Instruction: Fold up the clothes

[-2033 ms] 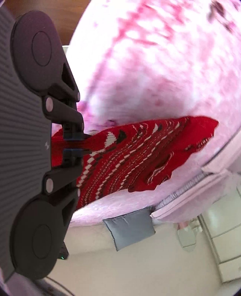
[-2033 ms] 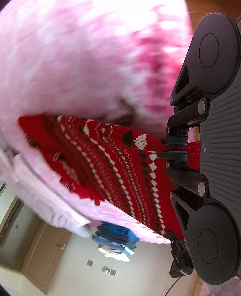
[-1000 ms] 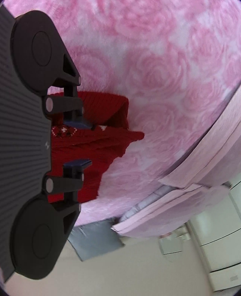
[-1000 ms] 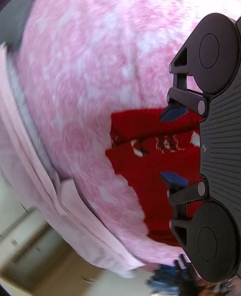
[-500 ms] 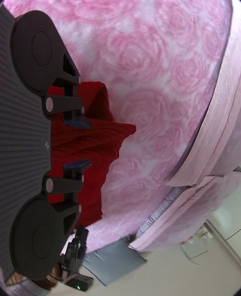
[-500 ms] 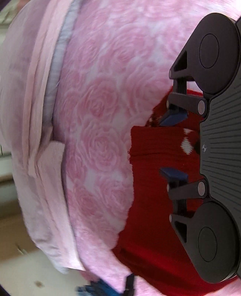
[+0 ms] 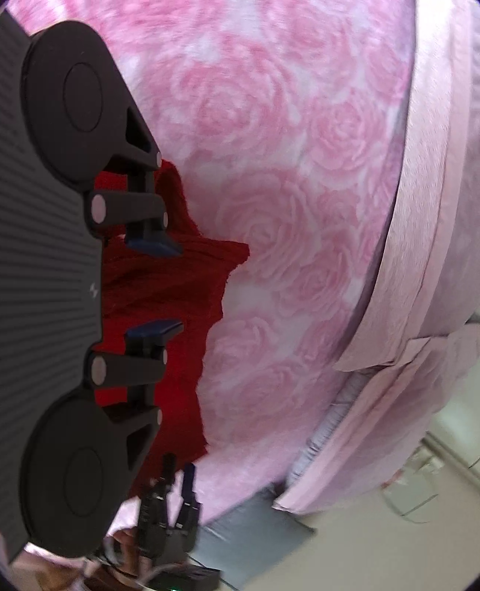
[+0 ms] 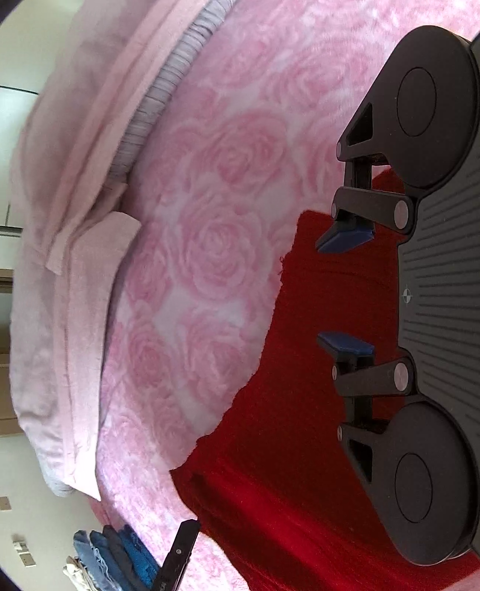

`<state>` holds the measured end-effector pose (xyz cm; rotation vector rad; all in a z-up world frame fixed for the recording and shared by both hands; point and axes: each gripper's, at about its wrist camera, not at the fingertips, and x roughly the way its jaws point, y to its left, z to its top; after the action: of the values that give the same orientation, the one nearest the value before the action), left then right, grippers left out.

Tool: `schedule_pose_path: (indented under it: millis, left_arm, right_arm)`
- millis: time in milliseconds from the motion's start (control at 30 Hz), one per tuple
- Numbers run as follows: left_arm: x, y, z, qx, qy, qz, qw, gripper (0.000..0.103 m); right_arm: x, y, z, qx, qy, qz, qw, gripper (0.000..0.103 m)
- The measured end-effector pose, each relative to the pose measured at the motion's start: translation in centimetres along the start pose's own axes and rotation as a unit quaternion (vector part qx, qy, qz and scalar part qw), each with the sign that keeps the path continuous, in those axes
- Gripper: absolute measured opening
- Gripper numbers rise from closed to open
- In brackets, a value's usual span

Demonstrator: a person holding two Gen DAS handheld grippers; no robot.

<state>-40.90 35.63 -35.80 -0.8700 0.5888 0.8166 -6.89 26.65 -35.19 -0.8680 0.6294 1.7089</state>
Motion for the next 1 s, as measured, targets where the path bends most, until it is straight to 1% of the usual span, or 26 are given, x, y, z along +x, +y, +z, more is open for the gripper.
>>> schedule_pose_path:
  millis: [33,67,100,167,200,233,300,333,367,400,433,467,567,633,667,700,733,767,867,933,967,1000]
  left_arm:
    - [0.3,-0.1,0.1,0.006,0.002,-0.002,1.0,0.031]
    - [0.7,-0.1,0.3,0.009,0.004,-0.004,0.9999,0.031]
    - [1.0,0.0,0.4,0.009,0.007,-0.006,0.9999,0.031]
    - [1.9,0.4,0.7,0.005,0.017,-0.012,0.9998,0.027]
    - [2.2,0.7,0.8,0.004,0.02,-0.01,0.9997,0.016]
    - [2.2,0.9,0.9,-0.002,0.018,-0.01,0.9998,0.012]
    - [1.7,1.6,1.4,-0.025,0.005,-0.018,0.9995,0.012]
    - [1.4,1.9,1.7,-0.037,-0.003,-0.022,0.9991,0.012]
    - [1.3,2.0,1.9,-0.043,-0.007,-0.02,0.9988,0.015]
    - [1.3,2.1,2.1,-0.045,-0.008,-0.018,0.9988,0.02]
    - [1.5,2.2,2.3,-0.045,-0.007,-0.014,0.9988,0.029]
    - [1.8,2.1,2.4,-0.043,-0.005,-0.008,0.999,0.031]
    - [2.9,1.8,2.8,-0.023,0.001,0.0,0.9997,0.032]
    - [3.8,1.5,2.9,0.001,0.008,0.005,1.0,0.03]
    - [4.3,1.5,2.9,0.013,0.015,0.01,0.9998,0.026]
    - [4.7,1.5,2.8,0.024,0.022,0.019,0.9993,0.01]
    - [5.0,1.5,2.7,0.032,0.026,0.025,0.9988,0.01]
    - [4.7,1.6,2.7,0.033,0.021,0.023,0.999,0.008]
    - [2.9,1.7,2.6,0.023,-0.001,0.017,0.9996,0.008]
    - [1.9,1.8,2.6,0.015,-0.005,0.019,0.9997,0.013]
    - [1.6,1.9,2.6,0.011,-0.004,0.02,0.9997,0.02]
    - [1.5,1.9,2.7,0.009,-0.003,0.021,0.9997,0.029]
  right_arm:
    - [0.5,-0.1,0.2,0.003,0.004,0.001,1.0,0.031]
    - [1.0,-0.2,0.3,0.007,0.01,0.003,1.0,0.009]
    - [1.4,-0.4,0.5,0.009,0.016,0.004,1.0,0.002]
    - [1.3,-0.8,0.5,0.015,0.007,0.008,1.0,0.001]
    - [1.1,-1.1,0.5,0.019,-0.001,0.011,1.0,0.001]
    - [0.6,-1.5,0.5,0.028,-0.016,0.011,0.999,0.0]
    - [-1.5,-3.1,0.8,0.063,-0.063,0.0,0.996,0.0]
    - [-2.5,-4.3,0.9,0.092,-0.081,-0.014,0.992,0.0]
    - [-3.0,-5.1,0.8,0.113,-0.09,-0.022,0.989,0.0]
    - [-2.6,-5.6,0.6,0.124,-0.083,-0.023,0.989,0.0]
    - [-2.3,-6.0,0.3,0.136,-0.076,-0.023,0.988,0.0]
    - [-2.0,-6.4,0.0,0.147,-0.069,-0.024,0.986,0.0]
    - [-0.9,-7.6,-0.7,0.181,-0.049,-0.026,0.982,0.001]
    - [-0.2,-8.4,-1.3,0.203,-0.035,-0.027,0.978,0.0]
    - [0.1,-8.8,-1.5,0.215,-0.029,-0.027,0.976,0.0]
    - [0.5,-9.2,-1.8,0.226,-0.022,-0.028,0.974,0.0]
    - [0.6,-9.5,-2.0,0.232,-0.018,-0.029,0.972,0.0]
    - [0.5,-9.4,-2.0,0.23,-0.02,-0.03,0.972,0.0]
    - [-0.5,-9.6,-2.0,0.226,-0.03,-0.032,0.973,0.0]
    - [-1.1,-9.8,-2.0,0.227,-0.029,-0.025,0.973,0.001]
    - [-1.3,-9.8,-2.0,0.227,-0.025,-0.019,0.973,0.001]
    - [-1.3,-9.9,-1.9,0.227,-0.021,-0.013,0.974,0.001]
